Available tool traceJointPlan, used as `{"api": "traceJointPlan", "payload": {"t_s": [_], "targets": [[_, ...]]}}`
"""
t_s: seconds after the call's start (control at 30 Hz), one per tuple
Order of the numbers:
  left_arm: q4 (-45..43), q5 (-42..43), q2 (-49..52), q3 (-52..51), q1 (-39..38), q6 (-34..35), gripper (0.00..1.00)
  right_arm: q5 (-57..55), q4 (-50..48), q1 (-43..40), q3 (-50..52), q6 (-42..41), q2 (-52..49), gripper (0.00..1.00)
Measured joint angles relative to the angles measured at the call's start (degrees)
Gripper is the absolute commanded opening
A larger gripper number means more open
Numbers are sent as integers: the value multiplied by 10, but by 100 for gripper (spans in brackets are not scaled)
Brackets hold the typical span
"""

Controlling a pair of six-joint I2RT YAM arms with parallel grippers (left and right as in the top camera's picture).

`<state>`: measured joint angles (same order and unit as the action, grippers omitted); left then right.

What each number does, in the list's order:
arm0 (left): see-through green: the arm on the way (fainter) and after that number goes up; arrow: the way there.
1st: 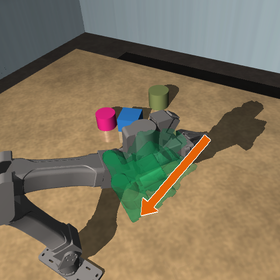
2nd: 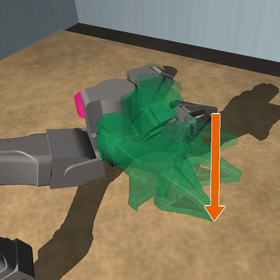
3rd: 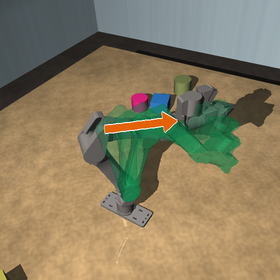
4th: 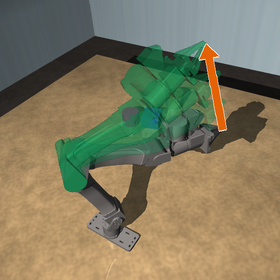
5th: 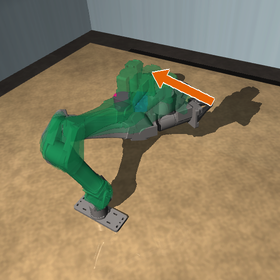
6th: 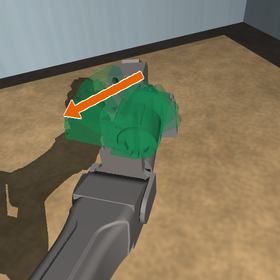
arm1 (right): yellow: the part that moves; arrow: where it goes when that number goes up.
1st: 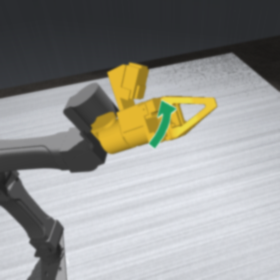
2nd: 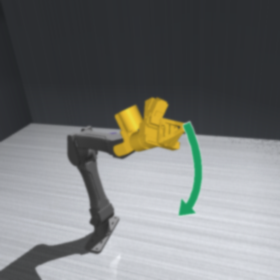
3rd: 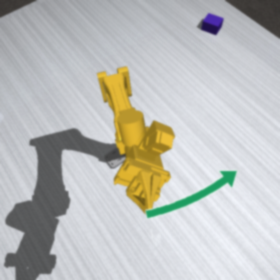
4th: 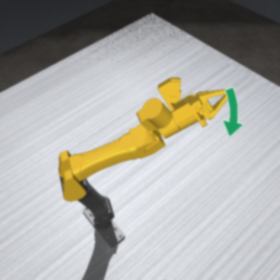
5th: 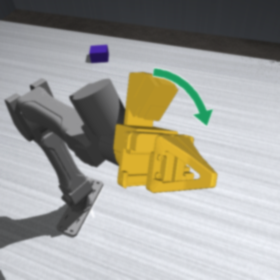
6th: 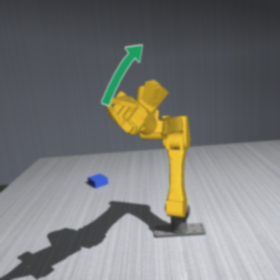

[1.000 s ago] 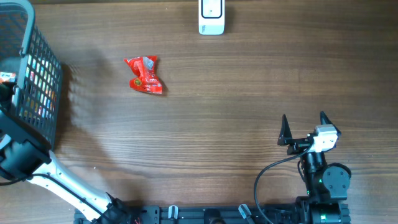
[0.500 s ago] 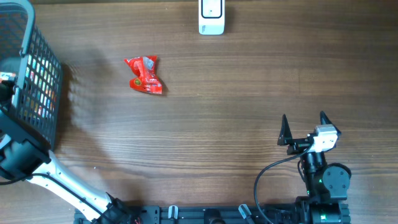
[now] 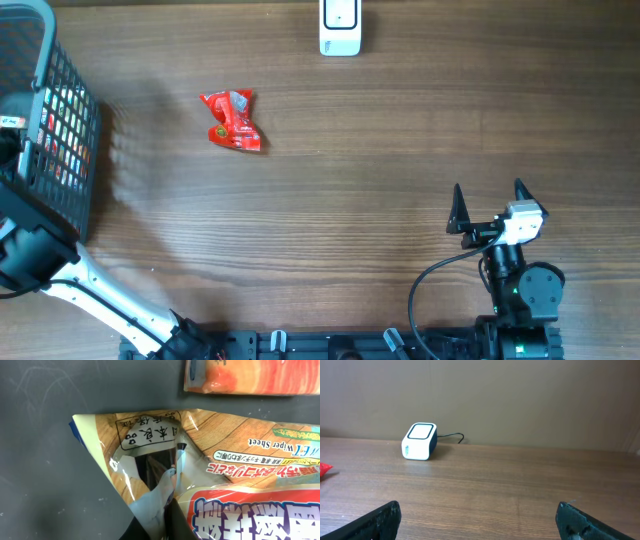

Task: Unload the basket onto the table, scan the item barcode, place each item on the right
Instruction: 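Reach the left gripper toward the wet-wipe pack in the basket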

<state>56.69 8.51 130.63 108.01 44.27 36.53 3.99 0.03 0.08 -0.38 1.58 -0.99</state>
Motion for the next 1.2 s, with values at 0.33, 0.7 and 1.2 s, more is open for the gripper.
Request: {"api": "traceJointPlan", "payload": {"t_s": [0.33,0.7,1.2], "targets": [[0,4,-8,-2,2,0,4,0,0,0,0,0,0,100],[-19,94,-96,-17,8,0,4,0,0,0,0,0,0,100],[-34,261,-106,-17,37,-14,4,0,0,0,0,0,0,100]]}}
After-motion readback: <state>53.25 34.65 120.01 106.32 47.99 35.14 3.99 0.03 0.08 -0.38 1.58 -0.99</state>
